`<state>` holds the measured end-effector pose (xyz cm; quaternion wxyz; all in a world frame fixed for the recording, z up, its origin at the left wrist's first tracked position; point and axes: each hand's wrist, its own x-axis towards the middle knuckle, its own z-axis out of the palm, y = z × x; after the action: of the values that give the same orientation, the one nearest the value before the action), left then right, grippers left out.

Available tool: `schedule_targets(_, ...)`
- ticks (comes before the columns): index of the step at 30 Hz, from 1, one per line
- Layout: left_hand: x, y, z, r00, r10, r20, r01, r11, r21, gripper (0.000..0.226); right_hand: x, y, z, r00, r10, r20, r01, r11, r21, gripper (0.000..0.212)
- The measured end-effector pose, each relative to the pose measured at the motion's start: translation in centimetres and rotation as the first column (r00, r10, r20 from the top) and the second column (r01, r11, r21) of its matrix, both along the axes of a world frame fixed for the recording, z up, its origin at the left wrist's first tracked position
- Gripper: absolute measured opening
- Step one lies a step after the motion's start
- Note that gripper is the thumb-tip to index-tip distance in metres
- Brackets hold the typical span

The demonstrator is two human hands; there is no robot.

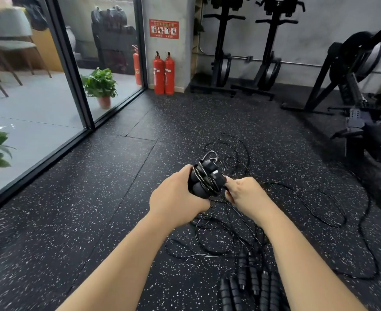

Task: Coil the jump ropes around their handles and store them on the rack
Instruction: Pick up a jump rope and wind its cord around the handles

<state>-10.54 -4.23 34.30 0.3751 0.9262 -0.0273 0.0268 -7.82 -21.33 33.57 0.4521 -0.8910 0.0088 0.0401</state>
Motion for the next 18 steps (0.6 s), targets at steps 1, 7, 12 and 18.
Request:
schedule_targets(1,0.1,0.1,0.0,0.999,0.032,-0.026,-0.033,0.999,-0.03,0.038,-0.4,0.4,-0.1,1.0,0.014,0.009,-0.014,0.999,-0.032,0.054)
schedule_targets(7,1.3,1.4,-0.4,0.973,0.193,-0.126,-0.19,0.981,0.033,0.032,-2.5,2.8,0.0,0.987,0.142,0.071,-0.102,0.909,-0.403,0.055)
schedule_targets(12,2.0,2.3,-0.8,0.948,0.296,-0.113,-0.271,0.942,0.197,0.03,-4.9,4.5,2.0,0.951,0.276,0.14,-0.136,0.78,-0.611,0.035)
schedule_targets(18,1.7,2.1,-0.9,0.957,0.285,0.054,-0.277,0.843,0.461,0.03,-5.8,5.6,4.3,0.919,0.319,0.231,-0.105,0.764,-0.637,0.034)
